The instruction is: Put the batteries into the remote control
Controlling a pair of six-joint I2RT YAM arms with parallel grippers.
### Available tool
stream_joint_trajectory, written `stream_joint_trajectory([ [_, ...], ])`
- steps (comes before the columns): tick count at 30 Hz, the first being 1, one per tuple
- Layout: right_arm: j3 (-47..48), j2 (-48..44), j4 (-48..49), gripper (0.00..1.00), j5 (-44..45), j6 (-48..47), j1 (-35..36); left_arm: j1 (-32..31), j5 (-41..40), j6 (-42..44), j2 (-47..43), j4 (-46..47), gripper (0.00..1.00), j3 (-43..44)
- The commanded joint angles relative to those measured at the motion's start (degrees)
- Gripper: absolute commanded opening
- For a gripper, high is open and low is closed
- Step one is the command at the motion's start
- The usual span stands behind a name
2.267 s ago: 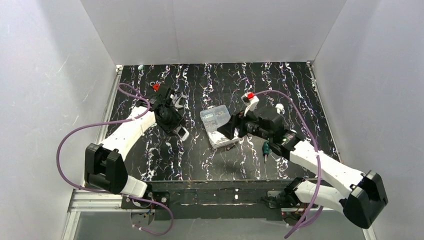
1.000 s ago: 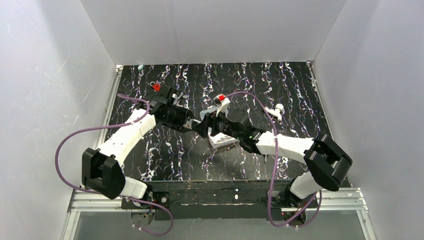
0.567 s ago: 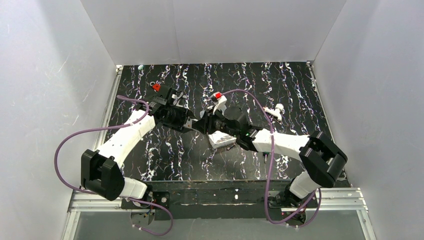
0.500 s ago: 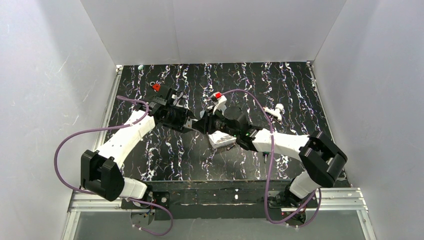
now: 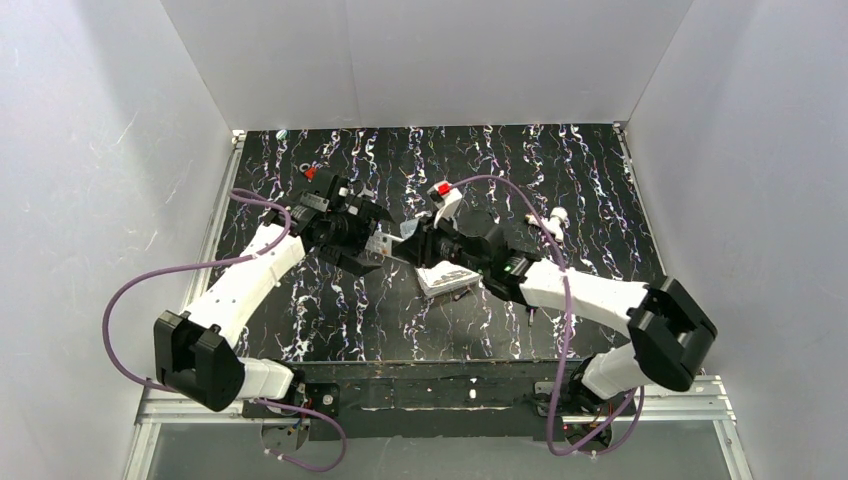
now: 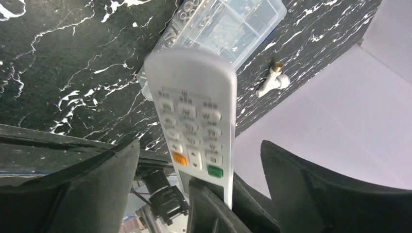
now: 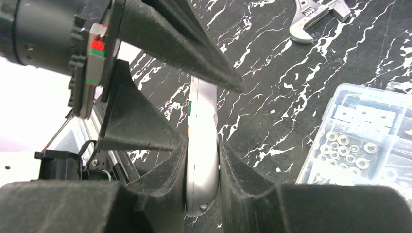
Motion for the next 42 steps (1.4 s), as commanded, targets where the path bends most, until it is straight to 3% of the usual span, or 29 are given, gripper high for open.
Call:
stream_joint_trajectory([
  [1,0.23,-6.84,-4.5,0.01,0.06,-3.23,-1.96,-0.16,0.79,7.37,-2.37,-4.76,0.98,3.9],
  [6,3.07,-11.82,-18.38,0.01,-12.87,-6.45,-9.09,0.63,3.55,19.45,-6.17,-0.32,0.98,4.28],
  [12,6.68,-15.78,-36.19,0.01,-28.76,-11.18,-17.75,2.11,6.55,36.34,-15.81,11.92,0.99,-0.09],
  [19,15.24,-13.53,-52.75,0.01,-45.69,-17.31,-19.79,2.12,28.7,48.08,-13.94,30.01,1.0,-0.8],
  [27,17.92,-14.86,-55.57,0.01,-53.86,-22.5,-19.92,2.04,48.6,47.77,-11.81,41.55,0.99,0.04],
  [34,21.69,-11.98,-58.86,0.01,-60.19,-25.89,-20.74,-0.37,58.13,34.06,-9.1,57.91,0.99,-1.17],
  [37,22.62,-11.87,-58.6,0.01,-60.13,-25.94,-21.22,-1.97,59.04,36.53,-9.61,53.61,0.94,-1.45],
  [42,22.84,-12.95,-55.68,0.01,-60.12,-23.94,-22.22,-4.11,55.75,56.71,-12.89,28.09,0.92,0.86],
])
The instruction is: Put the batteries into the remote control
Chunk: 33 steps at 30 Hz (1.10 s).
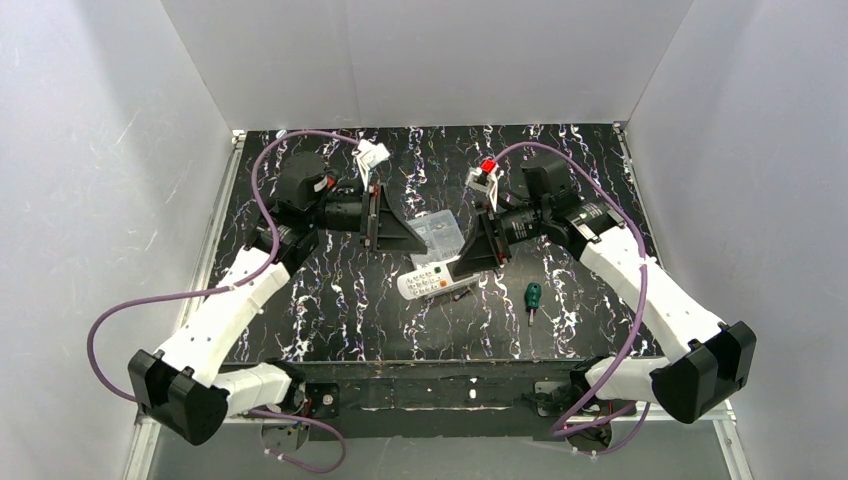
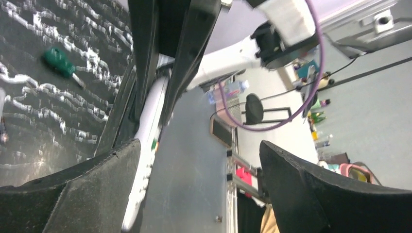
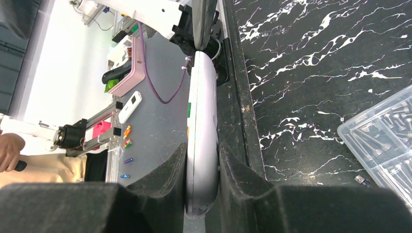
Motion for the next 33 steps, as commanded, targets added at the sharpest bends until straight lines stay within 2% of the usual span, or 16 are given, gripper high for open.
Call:
stream_joint_trajectory([
  [1,2.99,-1.25,2.85,0.01,-3.12,0.99,-1.0,-2.02,1.38,17.98,-4.11,-19.94,0.92,2.76],
  [4,3.57,-1.19,4.44,0.01,-4.67,2.52,-1.24,-2.94,-0.37,23.64,-4.01,-26.46,0.91,3.59],
  [13,3.72,-0.55,11.95,0.01,-9.08,8.82,-1.27,-4.49,-2.49,24.92,-2.96,-25.58,0.84,2.92],
  [19,4.25,2.25,17.71,0.01,-12.37,14.01,-1.29,-5.36,-1.91,24.94,-1.37,-26.07,0.67,4.36],
  [23,4.51,3.85,21.11,0.01,-12.99,17.14,-1.29,-5.9,-1.44,24.69,-0.61,-26.51,0.64,5.03],
  [28,5.77,6.12,21.68,0.01,-14.39,19.05,-1.28,-6.15,-1.27,24.51,-0.03,-26.34,0.53,5.27],
  [33,5.92,7.05,21.79,0.01,-15.71,19.68,-1.2,-6.26,-0.79,24.16,1.07,-26.58,0.31,5.75],
])
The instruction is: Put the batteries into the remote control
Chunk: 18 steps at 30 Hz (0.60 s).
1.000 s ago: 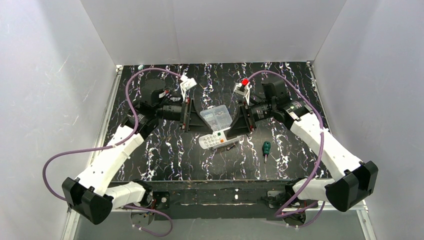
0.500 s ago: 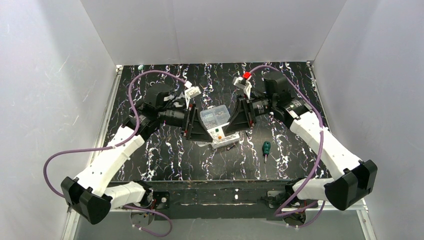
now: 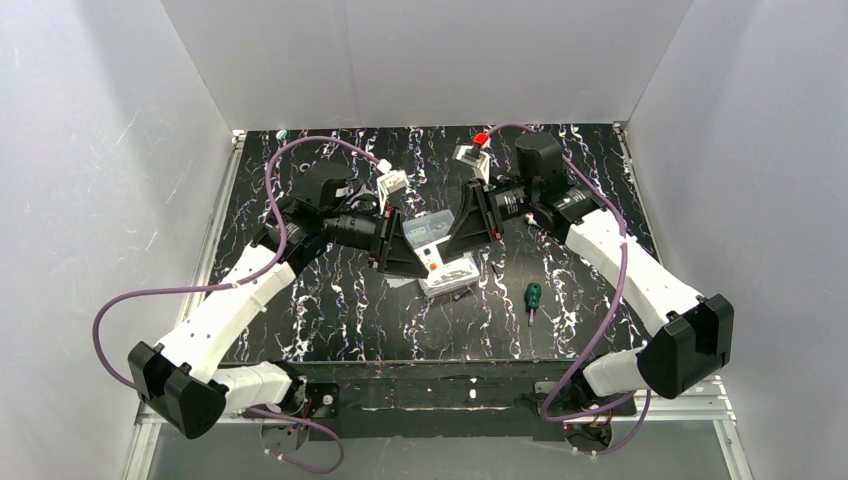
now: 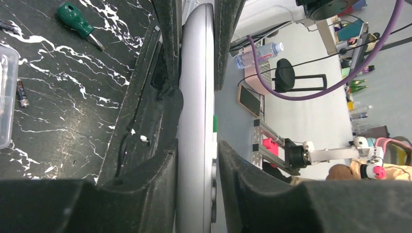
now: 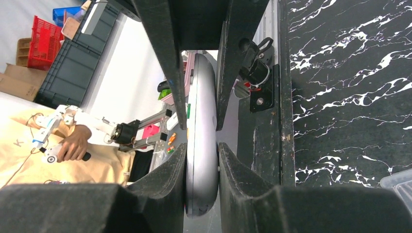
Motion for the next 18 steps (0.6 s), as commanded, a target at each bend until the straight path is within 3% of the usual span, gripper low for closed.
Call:
stream_joint_trajectory([
  [1,2.64,0.01,3.14,0.01,-2.26,1.37,-0.13,-0.45,3.76,0.36,0.61,-0.81,0.27,2.52],
  [4,2.02,-0.78,3.43,0.15,-0.2,1.11,-0.13,-0.52,3.06,0.19,0.99,-1.33,0.12,2.72],
  [6,0.78,-2.99,4.91,0.35,2.69,0.81,-0.13,-0.54,1.9,0.05,1.16,-2.0,0.0,2.94],
  [14,-5.84,-12.18,11.03,0.75,23.77,1.68,-0.22,-0.54,-9.1,0.97,0.65,-5.68,0.0,2.46],
  [18,-8.01,-15.58,11.66,0.8,36.2,8.3,-0.22,-0.61,-18.08,8.61,-0.73,-12.87,0.0,3.2],
])
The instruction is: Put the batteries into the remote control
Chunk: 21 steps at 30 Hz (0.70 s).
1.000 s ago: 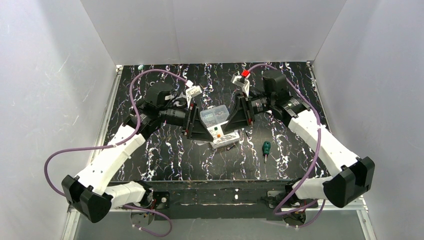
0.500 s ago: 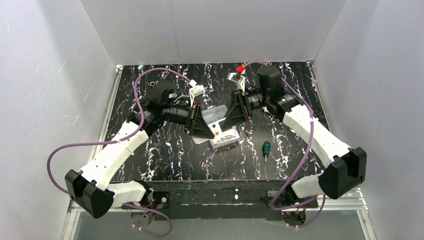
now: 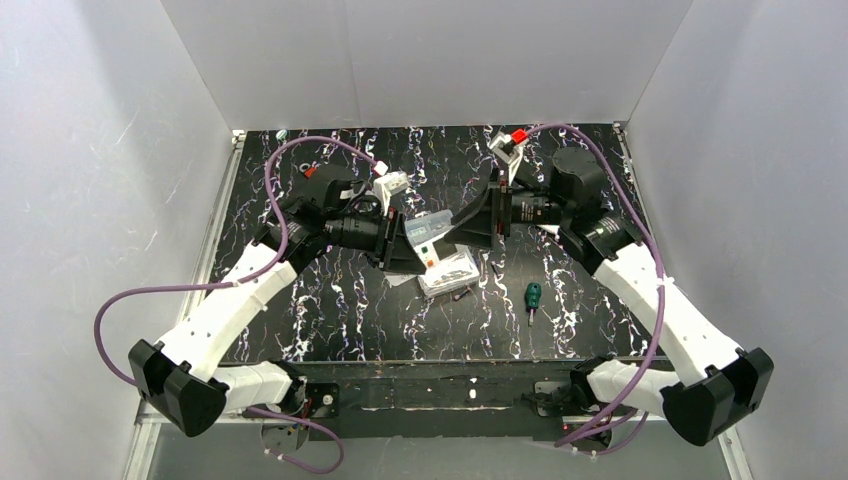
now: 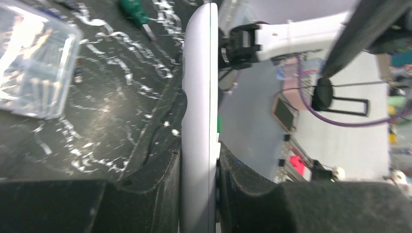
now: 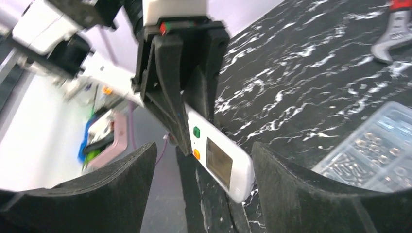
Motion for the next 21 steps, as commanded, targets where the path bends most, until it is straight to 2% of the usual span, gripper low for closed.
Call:
stream_joint_trajectory([
  [1,-2.67,-4.51,4.98,0.8,17.71,8.18,-0.22,-0.15,-10.91,9.07,-2.3,-9.48,0.0,2.07],
  [6,-1.15,-6.66,-2.86,0.81,31.45,20.32,-0.22,-3.75,-26.35,25.65,-5.18,-13.76,0.0,1.25],
  [8,0.44,-6.3,-7.95,0.81,35.88,25.22,-0.22,-9.22,-40.08,35.62,-6.86,-11.46,0.0,-1.42],
  [12,1.28,-4.41,-10.63,0.8,36.04,34.76,-0.17,-19.29,-61.65,51.06,-6.47,-3.44,0.0,-5.34],
  [15,1.33,-2.89,-11.05,0.8,35.08,40.39,0.14,-26.5,-72.39,62.31,-5.08,6.66,0.0,-9.0],
  [21,0.27,-2.89,-14.58,0.81,36.95,44.11,0.66,-33.77,-84.43,79.17,0.22,26.53,0.0,-12.3],
])
